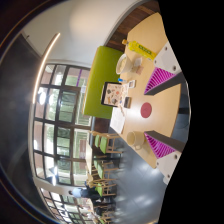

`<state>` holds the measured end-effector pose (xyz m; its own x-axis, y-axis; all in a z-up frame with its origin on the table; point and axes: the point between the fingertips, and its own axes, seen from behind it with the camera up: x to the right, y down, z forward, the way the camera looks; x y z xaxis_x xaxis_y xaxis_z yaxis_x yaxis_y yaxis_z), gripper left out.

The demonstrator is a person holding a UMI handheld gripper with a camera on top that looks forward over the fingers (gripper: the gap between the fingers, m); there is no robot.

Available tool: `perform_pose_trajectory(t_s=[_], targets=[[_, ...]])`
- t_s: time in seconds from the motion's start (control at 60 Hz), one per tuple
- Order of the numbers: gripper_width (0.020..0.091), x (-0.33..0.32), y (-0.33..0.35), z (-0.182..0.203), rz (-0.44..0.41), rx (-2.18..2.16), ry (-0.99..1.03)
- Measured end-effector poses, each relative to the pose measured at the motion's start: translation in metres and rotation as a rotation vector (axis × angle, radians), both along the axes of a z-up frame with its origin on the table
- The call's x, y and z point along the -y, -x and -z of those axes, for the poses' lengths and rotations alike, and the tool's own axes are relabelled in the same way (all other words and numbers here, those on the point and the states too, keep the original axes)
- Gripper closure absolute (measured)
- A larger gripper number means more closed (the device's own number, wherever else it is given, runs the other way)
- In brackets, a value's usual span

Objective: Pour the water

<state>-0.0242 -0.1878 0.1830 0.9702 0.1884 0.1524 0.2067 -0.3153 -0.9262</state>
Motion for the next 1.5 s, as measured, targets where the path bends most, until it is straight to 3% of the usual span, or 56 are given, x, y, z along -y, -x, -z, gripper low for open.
perform_pose_trajectory(t_s=[0.233, 0.383, 0.667, 0.95, 0.983, 1.05, 1.217, 1.383, 1.5], targets=[[0.028, -0.013, -0.066, 0.018, 0.115, -0.01, 0.035], [0.0283, -0.042, -0.148, 0.04, 0.249, -0.022, 0.062], [0.0278, -0.148, -0.307, 0.076, 0.467, 0.021, 0.019], [0.0282, -0.249, -0.361, 0.11, 0.499, -0.048, -0.011], [0.03, -0.258, -0.364, 0.112, 0.501, -0.045, -0.02], [0.0654, -0.265, -0.371, 0.121, 0.524, -0.035, -0.006], [0.081, -0.271, -0.366, 0.114, 0.515, 0.001, -0.094], [0.0814, -0.264, -0.335, 0.1, 0.485, 0.09, -0.074], [0.0816, -0.253, -0.286, 0.027, 0.408, 0.294, -0.127]])
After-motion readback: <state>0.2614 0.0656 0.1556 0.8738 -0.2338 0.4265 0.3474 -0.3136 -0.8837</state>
